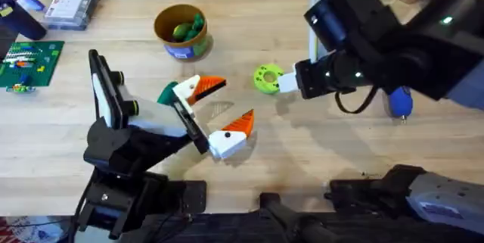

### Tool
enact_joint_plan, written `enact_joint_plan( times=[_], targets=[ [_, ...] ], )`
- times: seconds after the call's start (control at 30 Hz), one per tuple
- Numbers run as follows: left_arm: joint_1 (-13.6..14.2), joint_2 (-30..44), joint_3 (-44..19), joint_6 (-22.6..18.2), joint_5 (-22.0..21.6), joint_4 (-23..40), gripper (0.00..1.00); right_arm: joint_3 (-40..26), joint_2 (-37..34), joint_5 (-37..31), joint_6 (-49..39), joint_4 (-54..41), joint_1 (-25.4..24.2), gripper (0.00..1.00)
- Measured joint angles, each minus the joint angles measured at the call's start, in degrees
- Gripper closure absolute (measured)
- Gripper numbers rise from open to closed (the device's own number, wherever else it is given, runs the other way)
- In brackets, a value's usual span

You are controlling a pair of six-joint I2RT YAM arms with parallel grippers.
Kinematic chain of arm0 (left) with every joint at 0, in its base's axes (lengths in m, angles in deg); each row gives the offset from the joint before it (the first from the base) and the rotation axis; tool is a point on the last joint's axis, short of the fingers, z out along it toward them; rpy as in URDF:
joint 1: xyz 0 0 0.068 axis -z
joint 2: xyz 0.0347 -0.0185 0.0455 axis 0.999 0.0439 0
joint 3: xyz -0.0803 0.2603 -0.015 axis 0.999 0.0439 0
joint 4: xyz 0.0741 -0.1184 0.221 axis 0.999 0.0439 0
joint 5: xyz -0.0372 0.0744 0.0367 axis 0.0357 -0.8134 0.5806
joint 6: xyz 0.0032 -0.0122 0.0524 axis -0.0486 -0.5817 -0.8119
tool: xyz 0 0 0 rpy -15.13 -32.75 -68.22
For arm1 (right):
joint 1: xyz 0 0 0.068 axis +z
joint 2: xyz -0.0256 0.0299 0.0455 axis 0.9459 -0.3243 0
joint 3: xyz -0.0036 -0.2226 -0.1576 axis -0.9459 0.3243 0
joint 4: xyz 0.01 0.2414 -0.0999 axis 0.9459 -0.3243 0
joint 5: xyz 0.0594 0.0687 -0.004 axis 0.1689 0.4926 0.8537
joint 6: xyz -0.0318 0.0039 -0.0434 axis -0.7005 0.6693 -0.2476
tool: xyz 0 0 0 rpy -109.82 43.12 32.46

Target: Pick up the gripper from the table and insert it into the empty holder that is missing its gripper. Then pick up a screw, insert it into the mounting hole, and use the screwdriver to tighten it. Finally, clean up the table by picking up the vegetable and placing it into the bucket.

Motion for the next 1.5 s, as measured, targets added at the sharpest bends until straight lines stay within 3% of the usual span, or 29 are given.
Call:
enact_joint_plan(
  times=[0.2,0.63,1.17,1.27,1.33,1.5],
  targets=[
    [0.00,0.00,0.00,0.00,0.00,0.00,0.010,1.23,-1.82,-0.43,-0.02,4.57,0.00,0.419],
    [0.00,0.00,0.00,0.00,0.00,0.00,0.010,1.43,-12.91,-0.66,-1.34,13.15,0.00,0.419],
    [0.00,0.00,0.00,0.00,0.00,0.00,0.010,1.43,-18.10,-0.68,-2.20,15.07,0.62,0.457],
    [0.00,0.00,0.00,0.00,0.00,0.00,0.010,1.43,-18.43,-0.66,-2.37,15.52,1.47,0.520],
    [0.00,0.00,0.00,0.00,0.00,0.00,0.010,1.43,-18.58,-0.59,-2.57,15.98,1.87,0.640],
    [0.00,0.00,0.00,0.00,0.00,0.00,0.010,1.43,-18.60,-0.65,-2.82,16.23,2.08,0.796]
  ],
)
